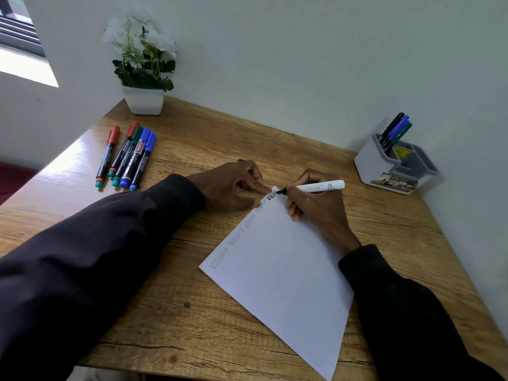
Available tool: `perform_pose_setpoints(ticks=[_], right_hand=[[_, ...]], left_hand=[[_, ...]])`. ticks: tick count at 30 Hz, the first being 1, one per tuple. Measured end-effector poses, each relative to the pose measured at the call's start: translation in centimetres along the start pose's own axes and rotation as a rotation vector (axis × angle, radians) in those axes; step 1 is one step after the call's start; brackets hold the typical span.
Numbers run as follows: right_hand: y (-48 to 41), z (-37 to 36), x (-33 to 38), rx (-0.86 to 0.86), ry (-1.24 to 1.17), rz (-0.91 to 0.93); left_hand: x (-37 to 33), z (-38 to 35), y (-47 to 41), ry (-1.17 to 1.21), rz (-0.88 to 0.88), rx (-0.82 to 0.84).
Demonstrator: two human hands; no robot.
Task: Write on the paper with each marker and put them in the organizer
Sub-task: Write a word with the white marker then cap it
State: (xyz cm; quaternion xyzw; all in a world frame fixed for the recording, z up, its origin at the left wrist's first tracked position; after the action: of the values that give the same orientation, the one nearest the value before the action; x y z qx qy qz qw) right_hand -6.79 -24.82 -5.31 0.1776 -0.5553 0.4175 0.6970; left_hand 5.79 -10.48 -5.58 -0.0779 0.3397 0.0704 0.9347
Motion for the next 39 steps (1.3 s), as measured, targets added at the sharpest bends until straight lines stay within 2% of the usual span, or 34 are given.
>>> perform_pose_setpoints(ticks=[25,39], right_hand=[[0.04,0.06,-0.03,-0.022,-0.014,0.013],[-0.06,0.14,-0.39,-0.054,-0.041,-0.055]], left_hand=[[-0.31,0.07,0.06,0.016,-0.009,-0.015],[-0.21,0.05,0.01,0.014,-0.018,-0.017]])
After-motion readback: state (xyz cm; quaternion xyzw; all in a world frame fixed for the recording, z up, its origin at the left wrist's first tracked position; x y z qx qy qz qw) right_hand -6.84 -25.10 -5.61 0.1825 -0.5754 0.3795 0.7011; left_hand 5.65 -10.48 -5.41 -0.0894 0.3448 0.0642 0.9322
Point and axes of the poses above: each hand's wrist, its own y-axis away from the middle knuckle, its own z-axis out of the back of the hand, x = y × z, the point moved 6 cm from there along -y, towards the middle knuckle, and after that the axes turned 1 degree about -z, right-handed, at the moved point
